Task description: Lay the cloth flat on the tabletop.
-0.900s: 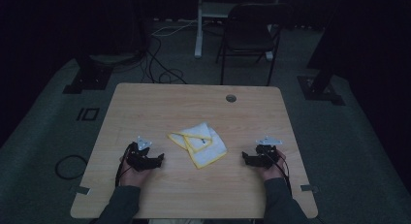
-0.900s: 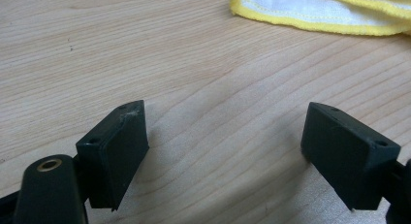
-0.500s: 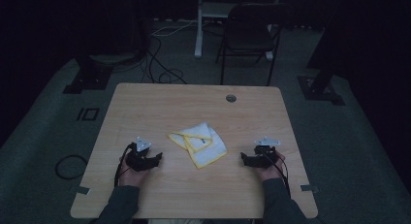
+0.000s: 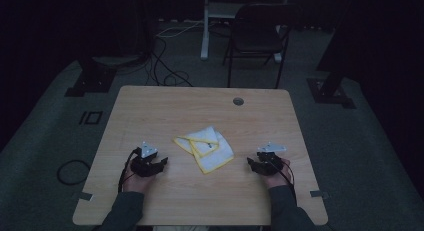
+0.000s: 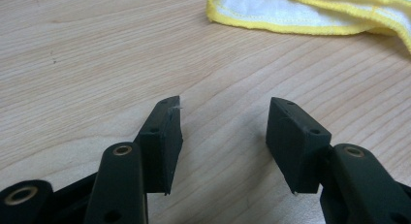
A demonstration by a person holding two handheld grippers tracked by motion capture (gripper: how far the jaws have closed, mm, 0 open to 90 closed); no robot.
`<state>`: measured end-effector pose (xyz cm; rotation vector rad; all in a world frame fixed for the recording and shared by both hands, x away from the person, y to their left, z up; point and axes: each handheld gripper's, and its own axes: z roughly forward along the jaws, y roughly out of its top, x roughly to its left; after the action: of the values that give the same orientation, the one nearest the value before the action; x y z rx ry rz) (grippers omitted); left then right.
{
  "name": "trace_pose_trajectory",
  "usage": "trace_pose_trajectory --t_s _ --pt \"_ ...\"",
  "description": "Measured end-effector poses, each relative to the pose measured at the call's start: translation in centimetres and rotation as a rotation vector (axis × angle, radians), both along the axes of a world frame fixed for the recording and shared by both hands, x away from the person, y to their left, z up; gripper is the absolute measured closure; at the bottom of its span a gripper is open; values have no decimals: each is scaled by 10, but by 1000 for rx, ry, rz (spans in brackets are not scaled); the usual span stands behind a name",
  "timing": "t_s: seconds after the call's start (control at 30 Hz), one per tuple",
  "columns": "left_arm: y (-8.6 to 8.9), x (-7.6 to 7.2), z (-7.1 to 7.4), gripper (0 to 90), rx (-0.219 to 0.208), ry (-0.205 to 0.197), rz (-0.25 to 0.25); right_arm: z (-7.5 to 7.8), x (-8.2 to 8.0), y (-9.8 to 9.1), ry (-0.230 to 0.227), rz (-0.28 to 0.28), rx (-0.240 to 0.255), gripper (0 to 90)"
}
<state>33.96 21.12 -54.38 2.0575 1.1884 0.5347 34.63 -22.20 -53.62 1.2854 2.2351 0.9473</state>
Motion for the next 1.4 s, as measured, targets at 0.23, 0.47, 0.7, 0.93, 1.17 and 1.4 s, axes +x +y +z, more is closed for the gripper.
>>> trace_pose_trajectory --t_s 0.23,0.47,0.7,0.93,1.17,1.4 --pt "-2 0 1 477 8 8 1 9 -8 14 -43 42 -6 565" --pt "-4 -2 2 504 13 5 1 16 -13 26 -75 93 9 629" --pt "-13 -4 6 509 31 -5 -44 23 -17 40 -98 151 6 626" --pt "-23 -6 11 523 39 -22 -86 28 -18 53 -111 187 15 625" --pt "-39 -2 13 558 54 -24 -130 32 -17 71 -132 229 27 685" --pt "-49 7 13 598 66 -23 -141 33 -13 89 -140 268 29 731"
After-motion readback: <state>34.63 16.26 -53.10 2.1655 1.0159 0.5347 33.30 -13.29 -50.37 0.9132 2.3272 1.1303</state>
